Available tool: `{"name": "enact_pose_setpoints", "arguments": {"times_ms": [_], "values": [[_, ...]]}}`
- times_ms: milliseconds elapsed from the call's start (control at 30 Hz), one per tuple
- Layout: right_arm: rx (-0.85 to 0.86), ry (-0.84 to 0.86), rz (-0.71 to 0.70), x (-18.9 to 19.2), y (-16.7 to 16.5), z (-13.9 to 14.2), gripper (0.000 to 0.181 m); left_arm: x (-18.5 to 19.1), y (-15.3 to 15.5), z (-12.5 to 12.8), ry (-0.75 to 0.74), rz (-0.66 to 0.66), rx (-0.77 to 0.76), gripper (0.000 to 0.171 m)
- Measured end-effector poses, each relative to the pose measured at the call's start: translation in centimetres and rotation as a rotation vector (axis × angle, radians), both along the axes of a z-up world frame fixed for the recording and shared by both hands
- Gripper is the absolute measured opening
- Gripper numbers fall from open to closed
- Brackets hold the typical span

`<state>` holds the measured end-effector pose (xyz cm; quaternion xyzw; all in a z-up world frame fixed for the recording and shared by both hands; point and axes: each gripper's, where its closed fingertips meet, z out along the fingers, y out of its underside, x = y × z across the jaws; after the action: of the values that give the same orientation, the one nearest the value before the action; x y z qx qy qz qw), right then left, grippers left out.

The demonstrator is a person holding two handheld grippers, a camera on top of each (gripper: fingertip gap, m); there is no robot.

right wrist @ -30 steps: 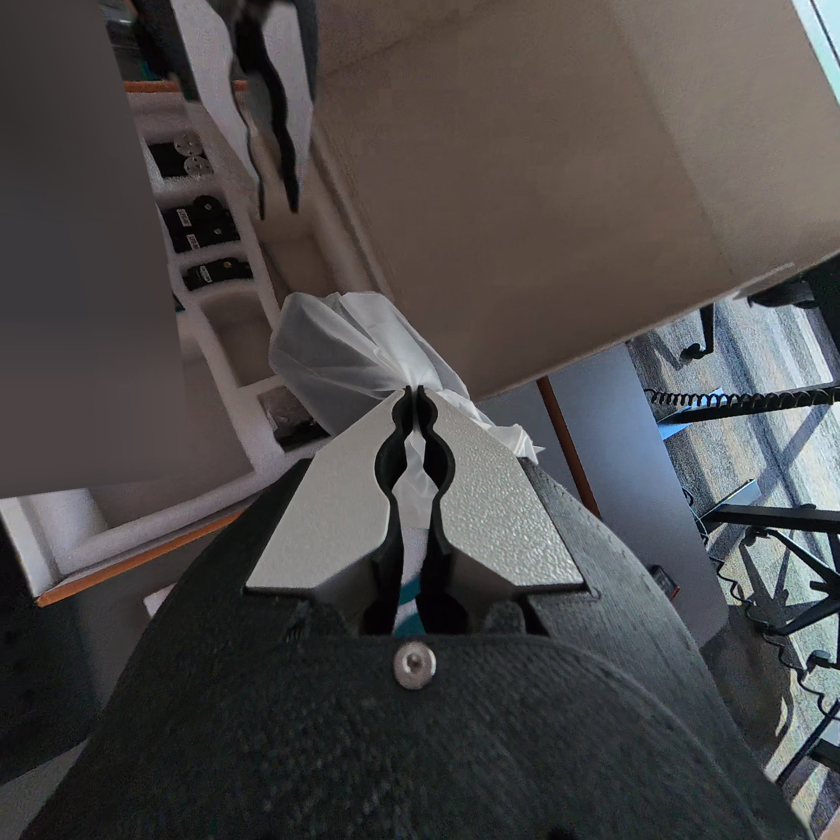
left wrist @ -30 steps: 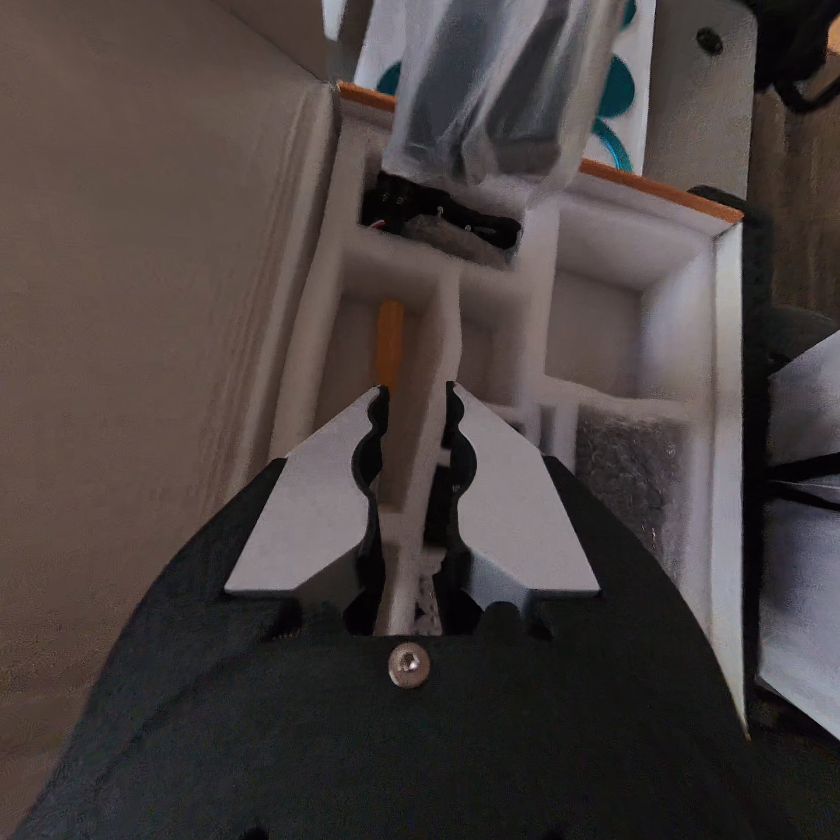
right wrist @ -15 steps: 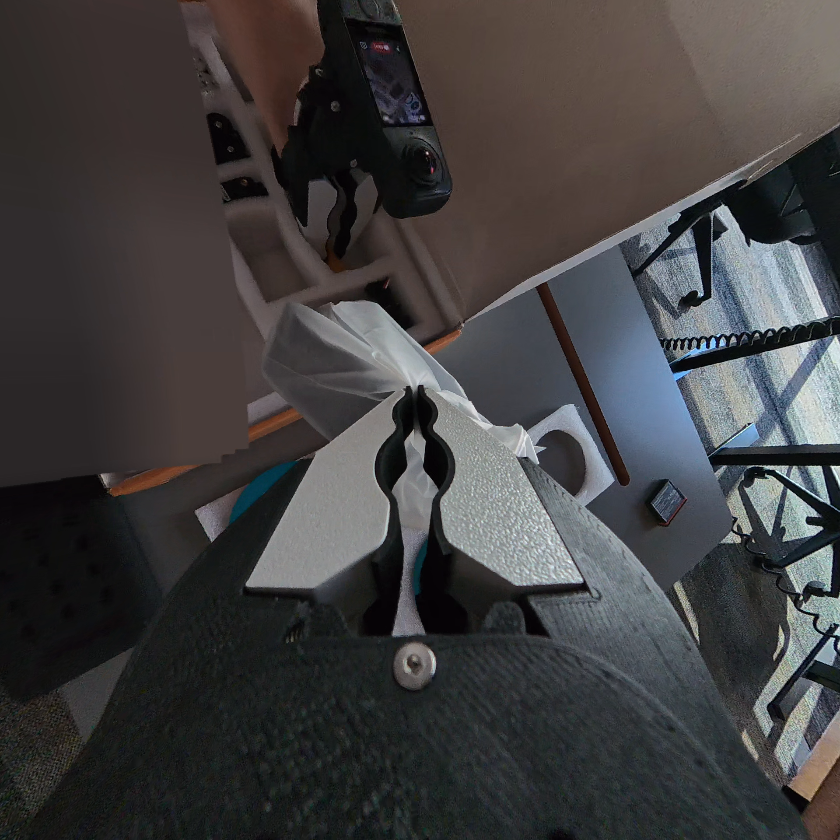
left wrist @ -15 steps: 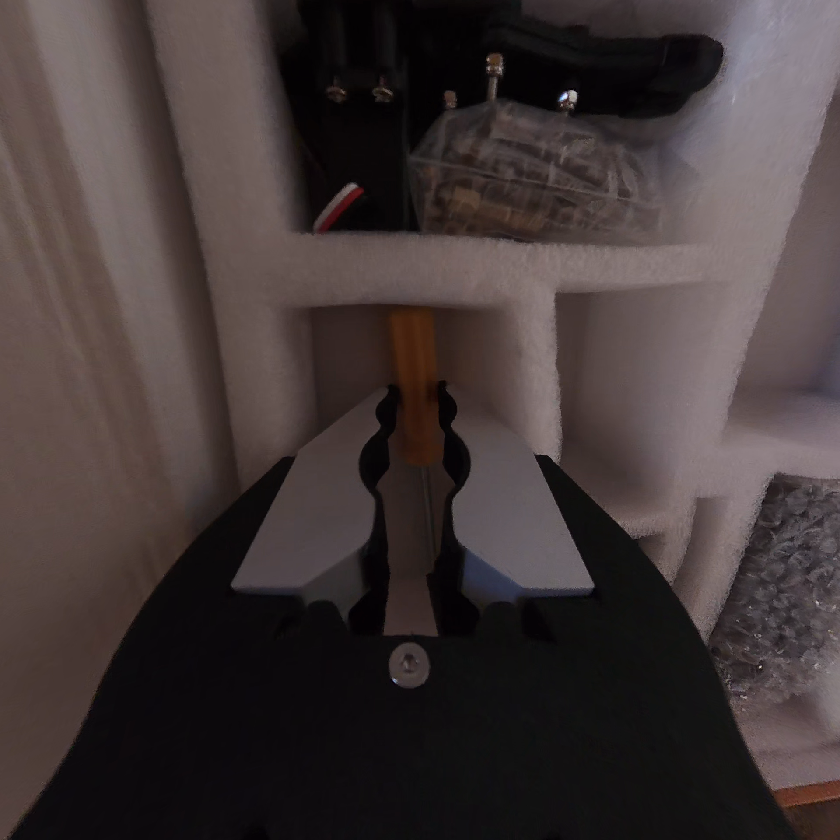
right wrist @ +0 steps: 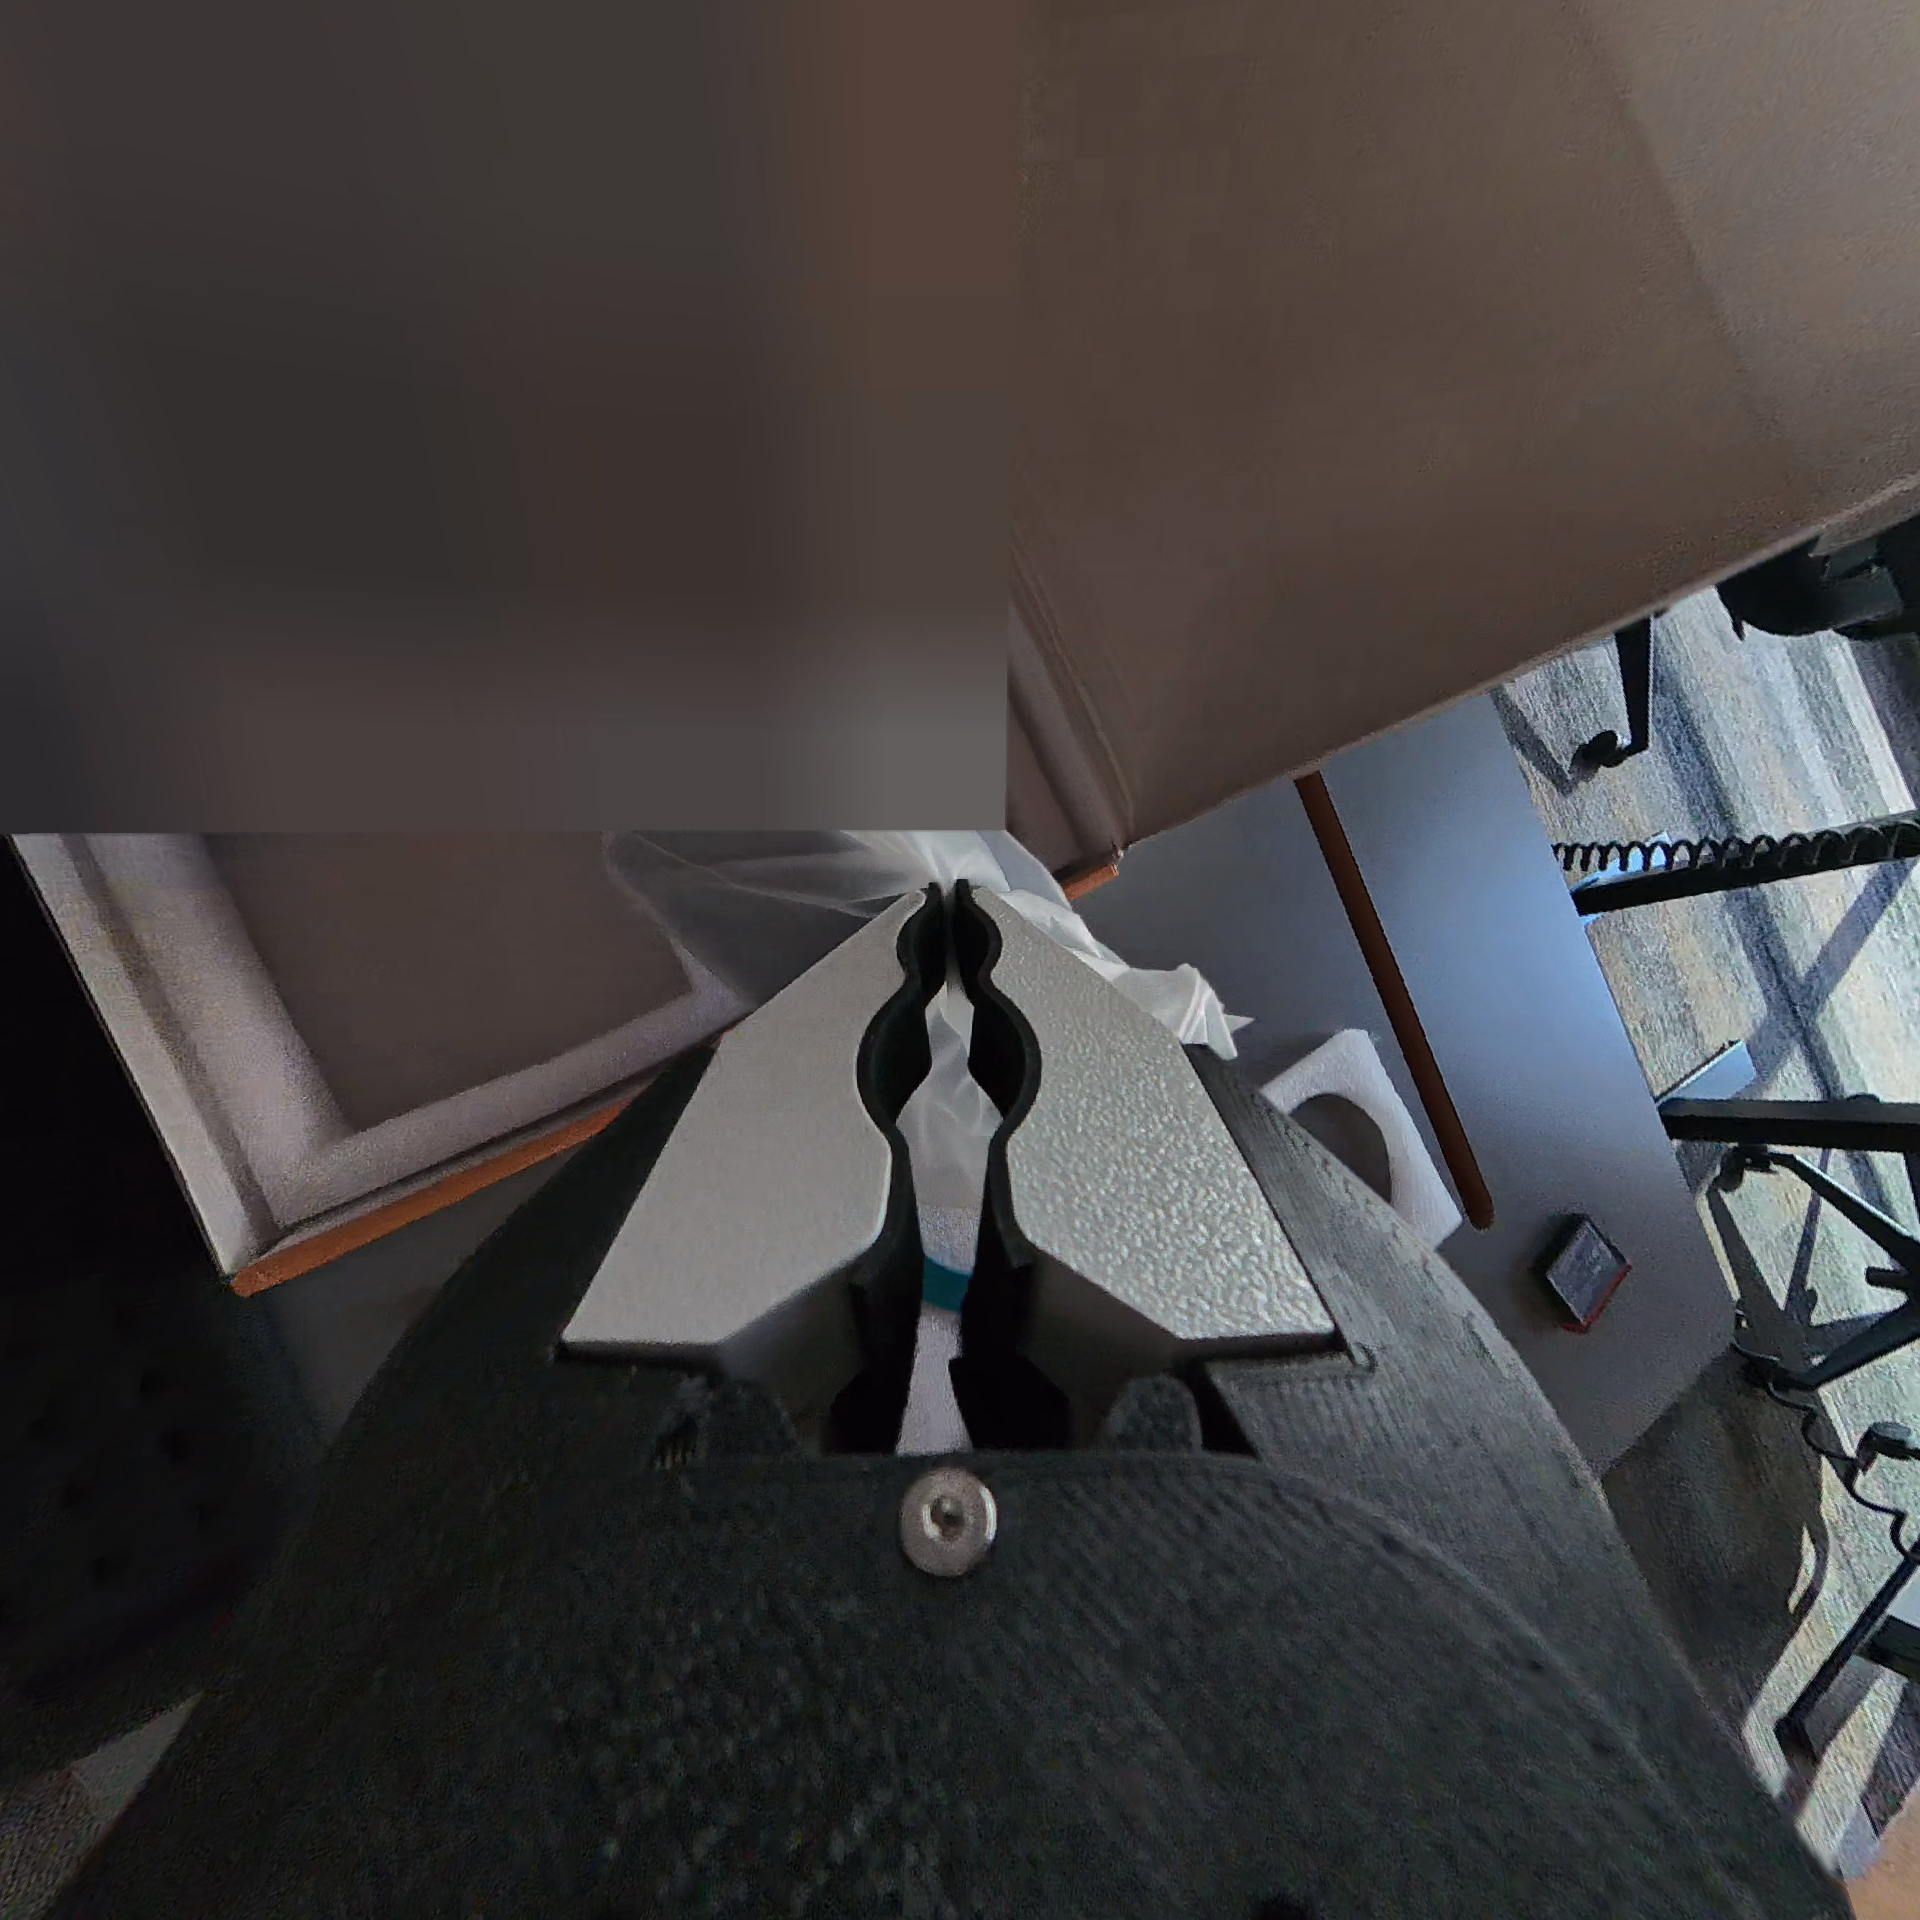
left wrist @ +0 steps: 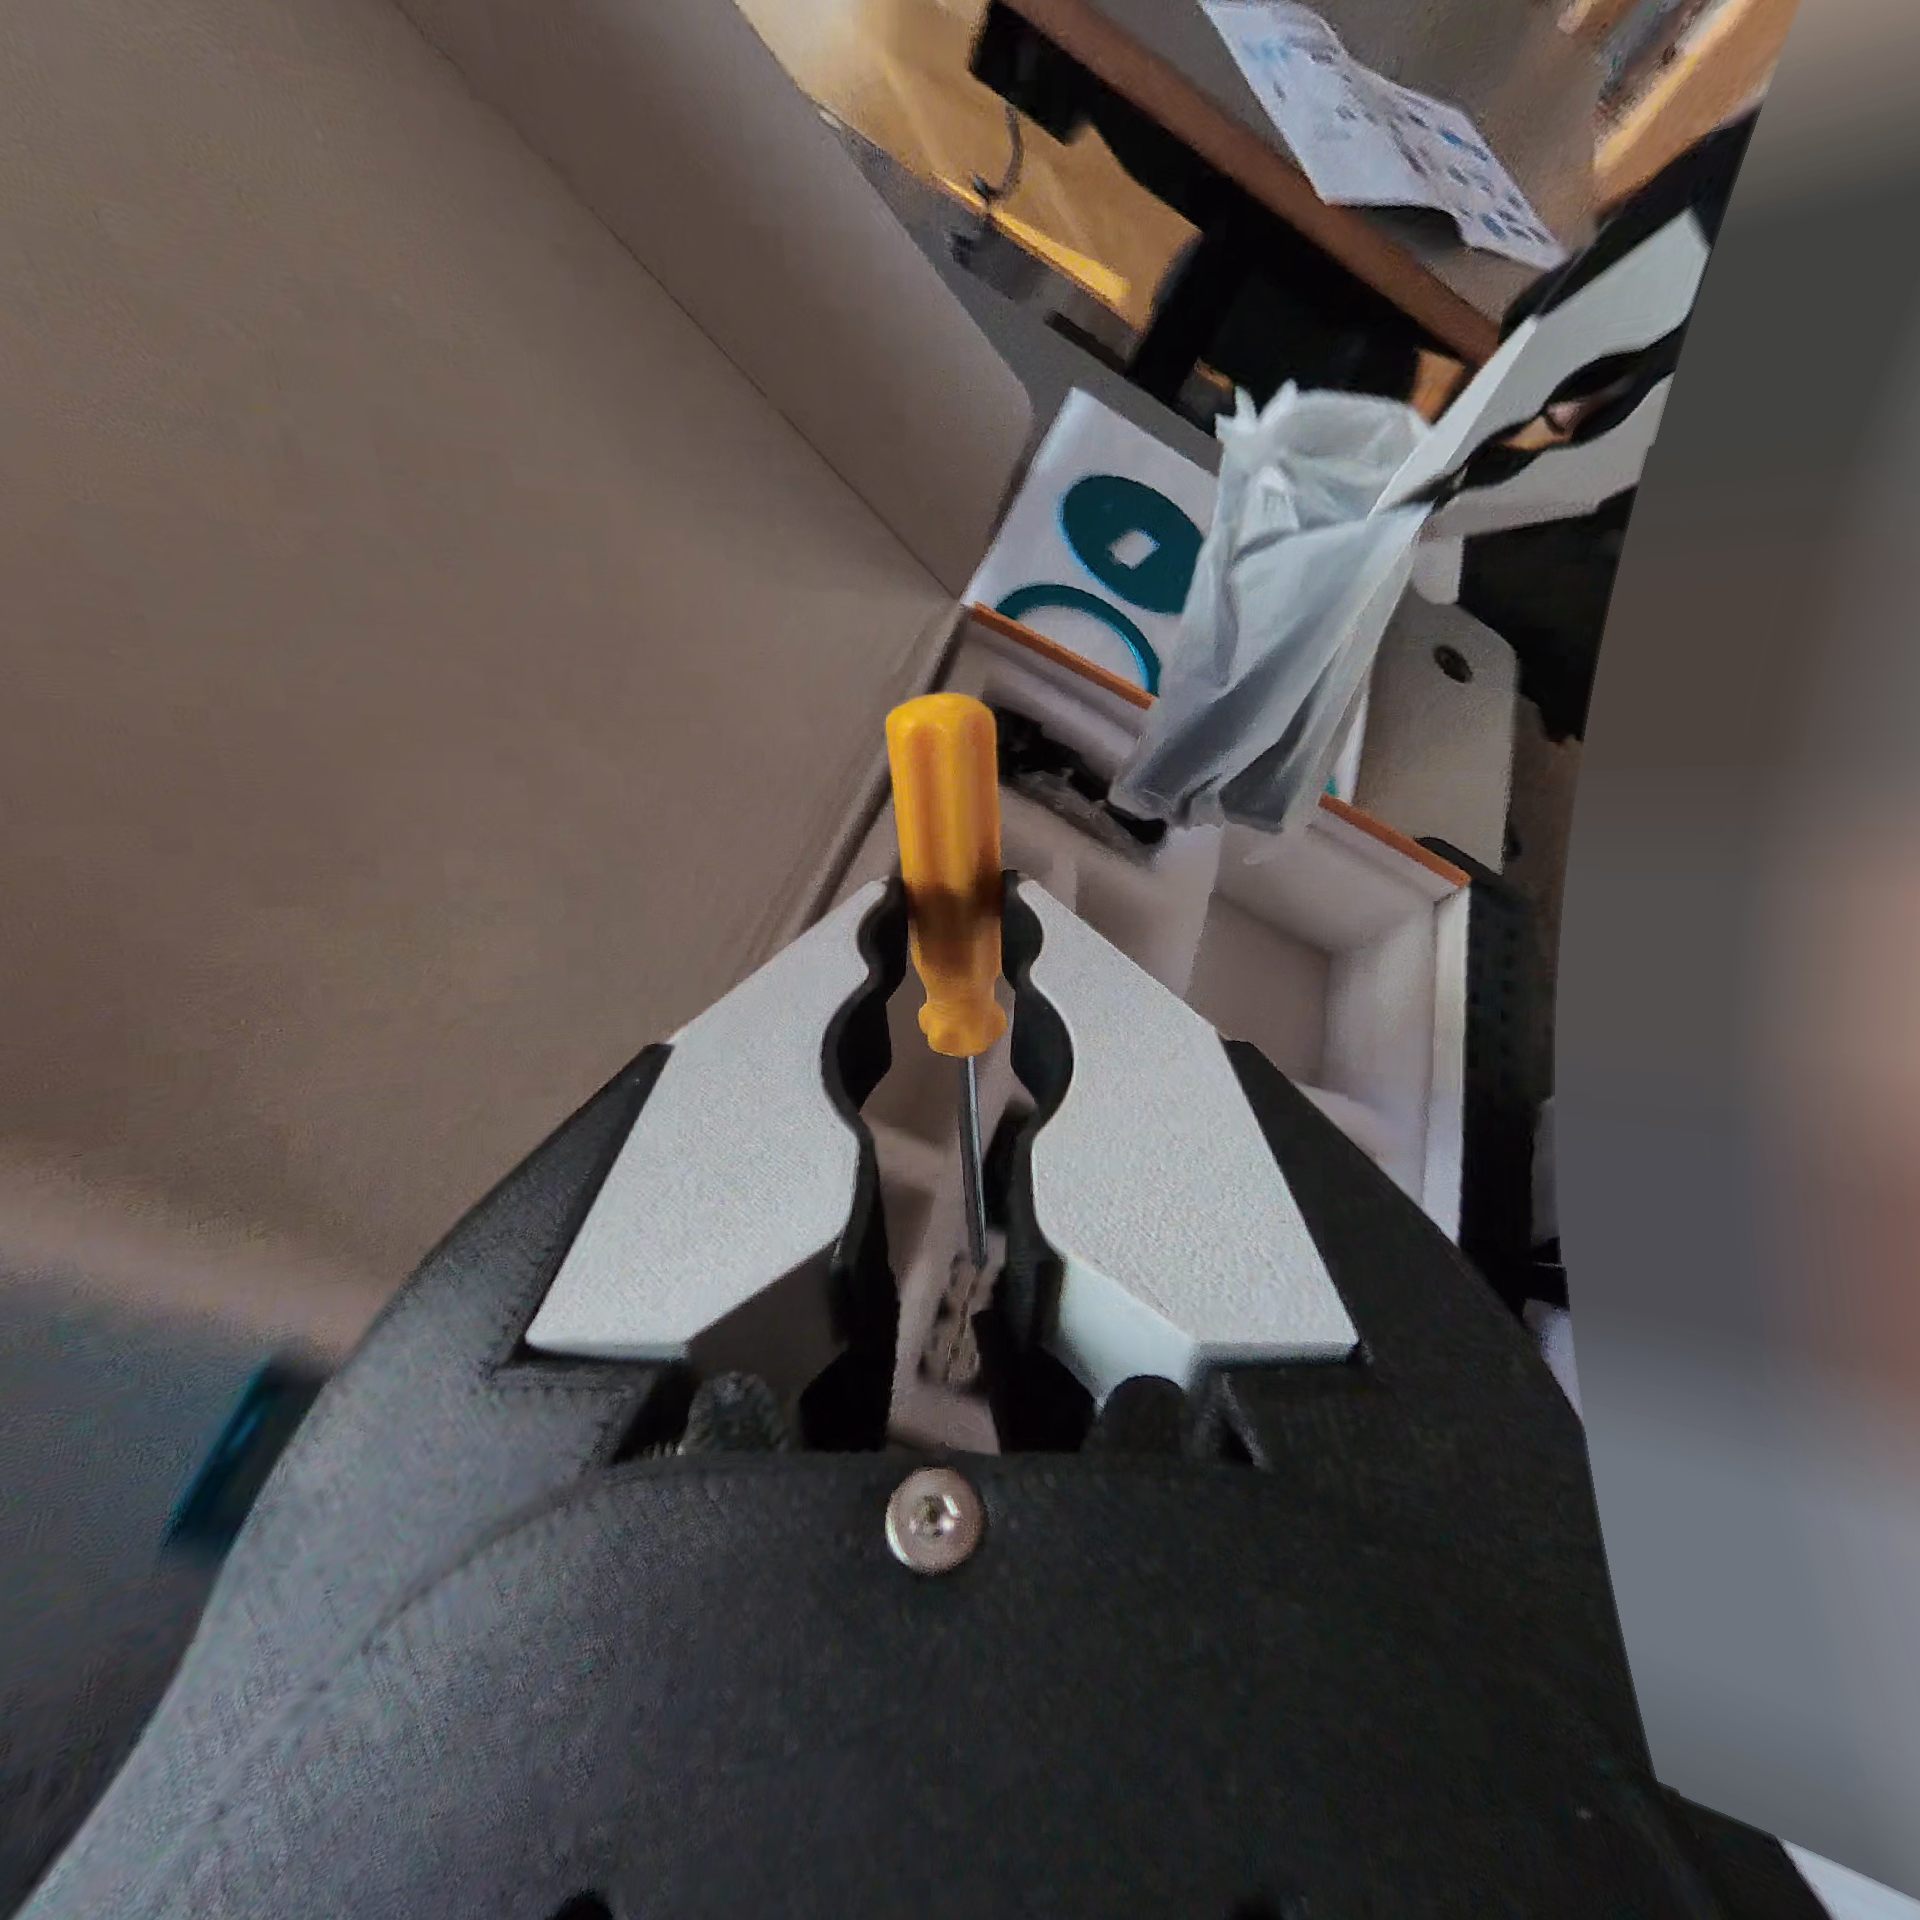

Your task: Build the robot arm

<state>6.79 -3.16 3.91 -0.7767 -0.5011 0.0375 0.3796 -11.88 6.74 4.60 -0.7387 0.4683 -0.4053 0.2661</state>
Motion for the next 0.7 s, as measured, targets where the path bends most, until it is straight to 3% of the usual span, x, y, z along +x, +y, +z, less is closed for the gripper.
{"name": "enact_pose_setpoints", "arguments": {"times_ms": [100,167,267,367,433,533,700], "values": [[0.001,0.018,0.048,-1.7,0.3,-0.1,0.0,-9.4,0.9,3.6,0.093,0.209,0.095,0.017],[0.022,0.018,0.077,-2.8,0.3,0.1,0.0,-18.5,0.8,3.2,0.251,0.406,0.113,0.016],[0.055,0.013,0.105,-4.4,0.4,0.6,0.0,-32.9,-2.5,-2.4,0.516,0.646,-0.029,0.017],[0.083,-0.006,0.122,-6.2,0.4,1.2,0.0,-42.6,-7.7,-9.0,0.611,0.741,-0.202,0.017],[0.092,-0.027,0.127,-7.5,0.2,1.6,0.0,-45.9,-10.5,-12.3,0.585,0.775,-0.31,0.017],[0.098,-0.056,0.13,-9.5,0.0,2.2,0.0,-48.1,-13.0,-15.6,0.56,0.764,-0.407,0.017],[0.103,-0.076,0.122,-12.6,-0.9,2.9,0.0,-49.5,-15.1,-18.3,0.62,0.7,-0.459,0.017]]}}
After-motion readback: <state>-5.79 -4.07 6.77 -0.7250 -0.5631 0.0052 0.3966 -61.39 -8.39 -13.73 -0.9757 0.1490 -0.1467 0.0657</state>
